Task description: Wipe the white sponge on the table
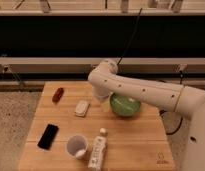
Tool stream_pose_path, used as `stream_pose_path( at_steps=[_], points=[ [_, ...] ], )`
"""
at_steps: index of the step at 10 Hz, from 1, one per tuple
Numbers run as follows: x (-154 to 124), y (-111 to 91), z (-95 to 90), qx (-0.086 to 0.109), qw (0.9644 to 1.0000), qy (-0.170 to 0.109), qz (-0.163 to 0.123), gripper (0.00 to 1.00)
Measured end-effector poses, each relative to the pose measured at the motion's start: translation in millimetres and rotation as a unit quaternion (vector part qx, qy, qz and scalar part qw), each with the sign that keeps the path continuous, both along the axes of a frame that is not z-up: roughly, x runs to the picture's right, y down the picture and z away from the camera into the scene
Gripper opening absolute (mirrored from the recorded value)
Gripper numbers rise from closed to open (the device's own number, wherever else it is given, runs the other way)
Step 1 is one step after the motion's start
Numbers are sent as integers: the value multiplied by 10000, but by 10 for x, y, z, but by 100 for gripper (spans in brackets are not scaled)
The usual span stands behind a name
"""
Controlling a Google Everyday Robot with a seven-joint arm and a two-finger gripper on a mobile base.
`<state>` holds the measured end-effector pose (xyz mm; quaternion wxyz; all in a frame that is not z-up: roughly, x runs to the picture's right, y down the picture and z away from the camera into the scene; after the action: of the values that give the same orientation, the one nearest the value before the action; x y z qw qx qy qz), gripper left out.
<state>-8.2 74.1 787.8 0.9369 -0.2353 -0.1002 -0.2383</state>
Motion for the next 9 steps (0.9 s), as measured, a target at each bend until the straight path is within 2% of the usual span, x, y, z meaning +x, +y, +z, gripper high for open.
stream_pose_path(
  at_steps=[3,5,9],
  points=[
    [-88,43,61,-78,9998,-52,-152,80],
    [-258,101,136,-162,9993,-113,-312,80],
    [-361,169,273,-264,9981,-143,-547,80]
  ],
)
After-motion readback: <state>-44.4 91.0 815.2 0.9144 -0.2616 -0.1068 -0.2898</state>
